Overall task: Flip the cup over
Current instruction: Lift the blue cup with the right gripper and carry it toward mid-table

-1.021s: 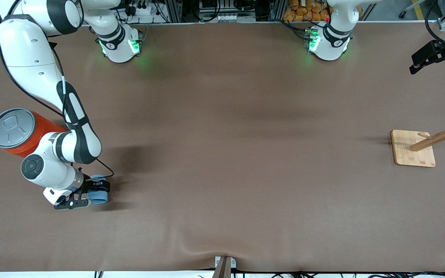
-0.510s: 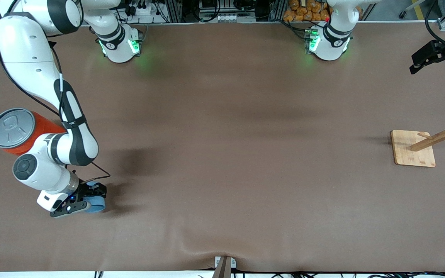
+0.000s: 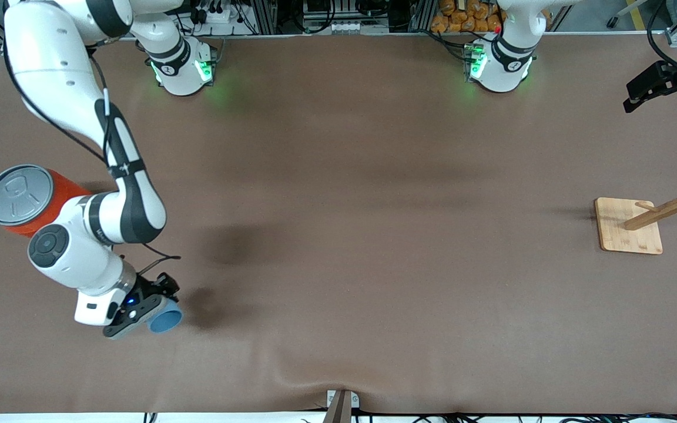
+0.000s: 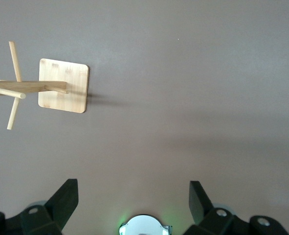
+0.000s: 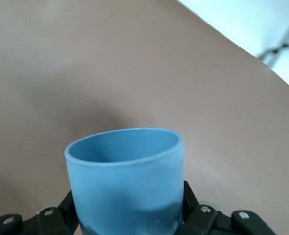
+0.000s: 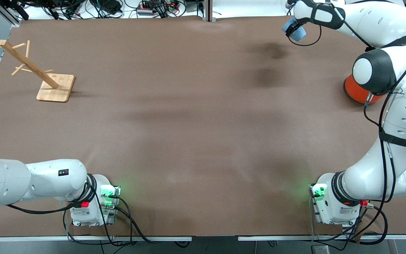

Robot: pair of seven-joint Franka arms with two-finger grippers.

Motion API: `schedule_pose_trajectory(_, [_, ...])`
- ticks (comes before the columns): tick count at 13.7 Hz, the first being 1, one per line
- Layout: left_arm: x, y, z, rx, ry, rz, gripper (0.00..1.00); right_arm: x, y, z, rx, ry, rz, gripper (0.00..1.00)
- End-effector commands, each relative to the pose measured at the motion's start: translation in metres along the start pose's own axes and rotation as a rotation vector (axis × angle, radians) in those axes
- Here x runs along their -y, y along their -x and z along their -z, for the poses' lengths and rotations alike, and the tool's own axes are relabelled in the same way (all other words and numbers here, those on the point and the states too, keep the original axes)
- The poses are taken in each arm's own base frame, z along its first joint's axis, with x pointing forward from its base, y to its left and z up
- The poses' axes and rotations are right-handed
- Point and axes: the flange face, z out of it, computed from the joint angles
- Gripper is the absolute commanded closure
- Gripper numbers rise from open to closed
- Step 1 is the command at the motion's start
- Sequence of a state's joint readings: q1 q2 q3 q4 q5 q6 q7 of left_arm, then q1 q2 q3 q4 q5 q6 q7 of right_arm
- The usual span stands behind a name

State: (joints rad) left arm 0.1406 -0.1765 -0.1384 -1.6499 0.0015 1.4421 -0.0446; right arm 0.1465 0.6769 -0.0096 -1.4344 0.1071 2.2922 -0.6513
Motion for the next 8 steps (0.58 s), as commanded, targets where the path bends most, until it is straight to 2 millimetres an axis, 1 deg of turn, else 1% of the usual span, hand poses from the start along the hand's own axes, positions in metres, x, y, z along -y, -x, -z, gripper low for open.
schedule_pose_trajectory(1, [0.003,0.002,0.006,0.001,0.008,-0.016,0.0,0.055,-0.024,0.034,0.027,-0.049,0.174,0.22])
schedule_pose_trajectory(2, [0.004,0.002,0.006,0.002,0.008,-0.016,0.0,0.077,-0.035,0.038,0.025,-0.056,0.23,0.21])
schedule_pose_trajectory(3, [0.004,0.002,0.006,0.002,0.008,-0.017,0.0,0.107,-0.048,0.041,0.026,-0.066,0.288,0.21])
schedule_pose_trajectory(4, [0.004,0.002,0.006,0.002,0.008,-0.017,0.0,0.138,-0.06,0.041,0.03,-0.079,0.337,0.22])
schedule_pose_trajectory(6, [0.004,0.002,0.006,0.0,0.008,-0.017,0.0,0.211,-0.086,0.039,0.027,-0.089,0.433,0.22])
schedule_pose_trajectory(7, [0.004,0.002,0.006,0.0,0.008,-0.017,0.0,0.242,-0.094,0.037,0.022,-0.09,0.477,0.22])
schedule_pose_trajectory(8, [0.005,0.002,0.006,0.0,0.008,-0.014,0.0,0.267,-0.101,0.036,0.018,-0.094,0.512,0.22])
